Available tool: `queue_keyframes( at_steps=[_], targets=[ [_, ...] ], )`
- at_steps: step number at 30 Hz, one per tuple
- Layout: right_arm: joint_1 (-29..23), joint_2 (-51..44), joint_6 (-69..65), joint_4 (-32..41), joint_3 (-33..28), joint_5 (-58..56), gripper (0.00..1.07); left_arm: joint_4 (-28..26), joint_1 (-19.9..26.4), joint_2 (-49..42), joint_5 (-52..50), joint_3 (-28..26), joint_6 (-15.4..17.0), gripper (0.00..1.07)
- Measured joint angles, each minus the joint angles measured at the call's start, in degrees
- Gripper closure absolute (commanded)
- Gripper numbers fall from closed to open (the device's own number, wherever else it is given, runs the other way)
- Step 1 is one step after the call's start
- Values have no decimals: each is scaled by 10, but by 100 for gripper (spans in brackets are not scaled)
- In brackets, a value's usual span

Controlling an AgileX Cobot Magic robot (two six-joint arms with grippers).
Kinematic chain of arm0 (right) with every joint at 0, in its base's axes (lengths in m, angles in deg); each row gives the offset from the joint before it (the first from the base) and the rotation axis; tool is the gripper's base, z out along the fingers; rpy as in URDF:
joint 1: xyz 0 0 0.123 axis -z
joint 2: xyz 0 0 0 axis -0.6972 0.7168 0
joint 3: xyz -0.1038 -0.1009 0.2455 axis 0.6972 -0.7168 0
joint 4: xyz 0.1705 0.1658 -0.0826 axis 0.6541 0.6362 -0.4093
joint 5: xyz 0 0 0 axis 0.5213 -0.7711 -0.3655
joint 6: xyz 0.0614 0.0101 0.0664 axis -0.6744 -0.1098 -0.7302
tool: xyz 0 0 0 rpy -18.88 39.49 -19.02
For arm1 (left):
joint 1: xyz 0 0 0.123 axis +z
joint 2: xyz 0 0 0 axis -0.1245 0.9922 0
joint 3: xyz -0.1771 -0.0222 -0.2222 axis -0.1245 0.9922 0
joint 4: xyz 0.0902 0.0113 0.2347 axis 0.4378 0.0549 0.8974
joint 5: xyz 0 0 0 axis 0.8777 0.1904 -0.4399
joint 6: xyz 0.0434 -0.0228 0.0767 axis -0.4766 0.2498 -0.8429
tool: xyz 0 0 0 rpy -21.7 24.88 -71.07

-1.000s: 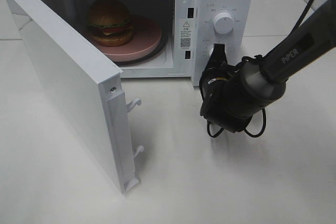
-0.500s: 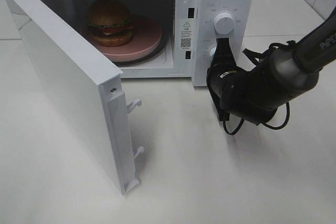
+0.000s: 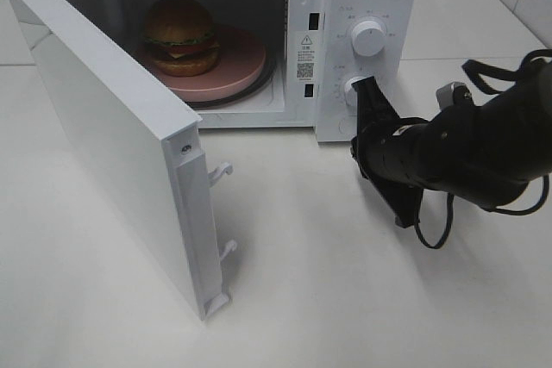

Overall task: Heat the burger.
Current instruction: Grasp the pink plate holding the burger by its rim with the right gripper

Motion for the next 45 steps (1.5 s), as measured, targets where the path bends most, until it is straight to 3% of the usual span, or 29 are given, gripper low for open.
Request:
queue_keyframes(
  at_steps=[12,21,29,31,34,39,45],
  targets=[
    [2,-132,347,-1,-24,-176,103,0,0,0,0,0,0,9],
    [2,-170,459,-7,-25,-274,103,0,0,0,0,0,0,9],
    [38,-171,480,-125,3,-422,102,0,0,0,0,0,0,9],
    [48,-171,482,-222,32,-503,101,0,0,0,0,0,0,9],
    [48,-171,483,-282,54,-561,100,0,0,0,0,0,0,9],
    [48,-172,484,-340,97,-649,99,0,0,0,0,0,0,9],
    [49,-172,491,-358,127,-704,97,0,0,0,0,0,0,9]
  ],
)
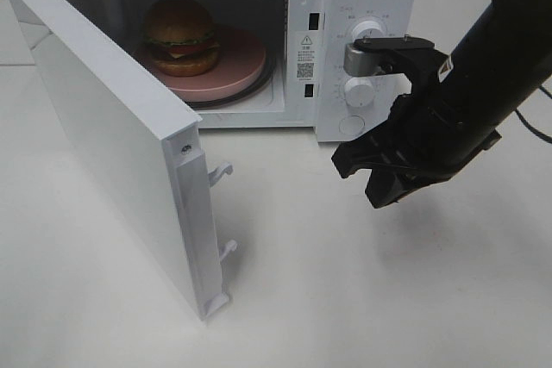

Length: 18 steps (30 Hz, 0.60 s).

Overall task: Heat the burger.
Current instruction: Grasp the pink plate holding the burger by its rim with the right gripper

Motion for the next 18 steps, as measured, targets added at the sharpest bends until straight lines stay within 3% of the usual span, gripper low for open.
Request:
queue_keyframes(
  at_steps=[6,12,13,18],
  targets=[
    [0,0,104,-4,42,-88,96,0,0,0,0,0,0,9],
    [0,0,310,-4,56,-121,95,0,0,0,0,0,0,9],
    [0,0,393,-6,56,-124,95,0,0,0,0,0,0,9],
    [0,0,518,-16,56,-124,93,0,0,0,0,0,0,9]
  ],
)
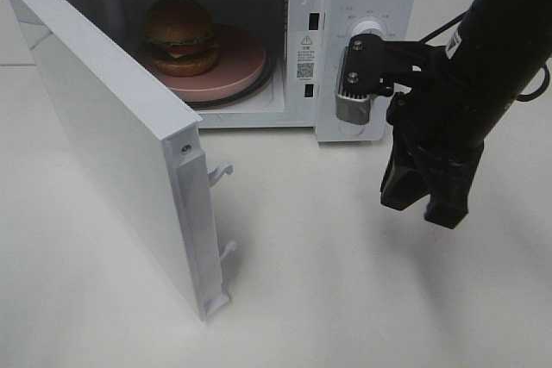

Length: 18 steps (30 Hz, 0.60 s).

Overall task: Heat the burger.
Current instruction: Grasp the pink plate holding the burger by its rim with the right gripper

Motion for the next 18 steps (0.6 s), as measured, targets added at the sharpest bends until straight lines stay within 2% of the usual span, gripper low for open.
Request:
queue_keyframes(
  at_steps=[3,11,13,14,16,17,18],
  targets=[
    [0,0,84,-1,0,2,92,0,0,0,0,0,0,9],
    [0,0,176,-37,0,3,88,0,0,0,0,0,0,9],
    [0,0,193,-66,0,25,80,0,0,0,0,0,0,9],
    [0,0,193,-66,0,25,80,0,0,0,0,0,0,9],
    [0,0,198,-95,0,72,62,0,0,0,0,0,0,9],
    [0,0,198,-95,0,72,62,0,0,0,0,0,0,9],
    [0,0,201,-104,0,114,48,0,0,0,0,0,0,9]
  ],
)
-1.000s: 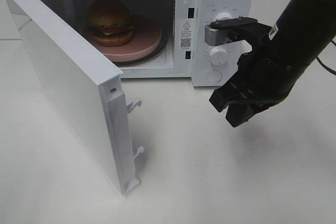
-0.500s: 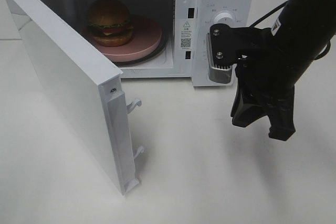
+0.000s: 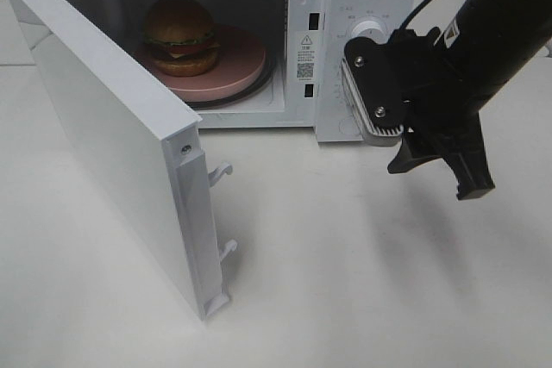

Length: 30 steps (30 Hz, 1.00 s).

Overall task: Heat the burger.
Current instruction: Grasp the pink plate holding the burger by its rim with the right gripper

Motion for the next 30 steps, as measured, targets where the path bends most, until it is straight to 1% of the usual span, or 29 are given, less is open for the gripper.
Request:
queue_keyframes(
  at_steps=[1,2,3,4,5,6,9,10,12,14,17,19,25,27,30],
  targets=[
    [0,0,0,0,0,0,48,0,0,0,0,0,0,9],
    [0,0,1,-2,0,38,31,0,0,0,0,0,0,9],
    [0,0,2,-2,0,60,25,0,0,0,0,0,0,9],
    [0,0,2,-2,0,60,25,0,0,0,0,0,0,9],
    [-5,0,6,-5,0,105,14,0,0,0,0,0,0,9],
    [-14,0,17,-5,0,142,11,0,0,0,0,0,0,9],
    [-21,1,25,-5,0,158,10,0,0,0,0,0,0,9],
    [-37,3,48,-5,0,182,11,0,0,0,0,0,0,9],
    [-43,6,54,-9,0,190,12,0,0,0,0,0,0,9],
    [-64,32,65,-14,0,222,13,0,0,0,0,0,0,9],
    [-65,38,66,-15,0,228,13,0,0,0,0,0,0,9],
    [-65,70,68,-17,0,257,14,0,0,0,0,0,0,9],
    [-65,99,69,-17,1,274,15,0,0,0,0,0,0,9],
    [-65,125,63,-18,20,273,17,0,0,0,0,0,0,9],
    [-65,131,60,-18,30,273,17,0,0,0,0,0,0,9]
  ],
)
